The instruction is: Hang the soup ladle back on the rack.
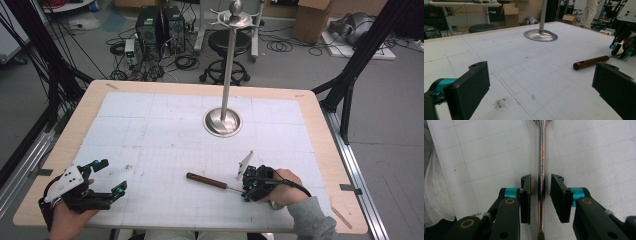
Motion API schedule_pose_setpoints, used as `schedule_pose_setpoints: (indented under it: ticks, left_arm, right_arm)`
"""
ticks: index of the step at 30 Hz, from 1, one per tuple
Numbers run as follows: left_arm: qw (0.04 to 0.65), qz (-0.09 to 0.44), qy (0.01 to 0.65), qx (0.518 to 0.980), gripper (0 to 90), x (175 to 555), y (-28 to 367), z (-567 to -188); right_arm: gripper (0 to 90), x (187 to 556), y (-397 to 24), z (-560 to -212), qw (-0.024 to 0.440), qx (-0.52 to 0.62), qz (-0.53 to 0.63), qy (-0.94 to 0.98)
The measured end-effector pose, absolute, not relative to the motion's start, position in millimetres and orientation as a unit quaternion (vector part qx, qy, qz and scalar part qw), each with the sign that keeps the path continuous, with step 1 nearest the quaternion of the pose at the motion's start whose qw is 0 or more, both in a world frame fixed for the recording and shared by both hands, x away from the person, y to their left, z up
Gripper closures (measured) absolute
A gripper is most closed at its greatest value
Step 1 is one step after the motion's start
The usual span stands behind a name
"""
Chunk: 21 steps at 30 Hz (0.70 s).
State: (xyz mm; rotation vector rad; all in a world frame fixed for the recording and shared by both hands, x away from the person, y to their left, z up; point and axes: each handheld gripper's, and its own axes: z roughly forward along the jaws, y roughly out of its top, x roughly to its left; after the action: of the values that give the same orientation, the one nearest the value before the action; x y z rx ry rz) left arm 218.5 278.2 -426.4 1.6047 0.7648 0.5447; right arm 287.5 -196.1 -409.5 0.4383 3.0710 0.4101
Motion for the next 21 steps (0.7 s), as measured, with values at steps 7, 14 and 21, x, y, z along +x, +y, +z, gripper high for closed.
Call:
schedule_pose_setpoints:
  ticks: [7, 14, 21]
  left_arm:
    - [0.598, 0.242, 0.328, 0.690, 1.8, 218.2, 278.3, -425.6]
    - [0.598, 0.240, 0.326, 0.692, 1.8, 219.3, 277.7, -426.0]
    - [0.601, 0.247, 0.326, 0.687, 1.8, 219.3, 277.5, -425.1]
  right_arm:
    - [84.2, 286.8, -197.3, -409.8, 0.009, 0.142, 0.134, 0.981]
    - [84.8, 287.5, -202.2, -410.0, 0.004, 0.139, 0.150, 0.979]
    - [84.9, 286.1, -209.1, -406.9, -0.002, 0.141, 0.179, 0.974]
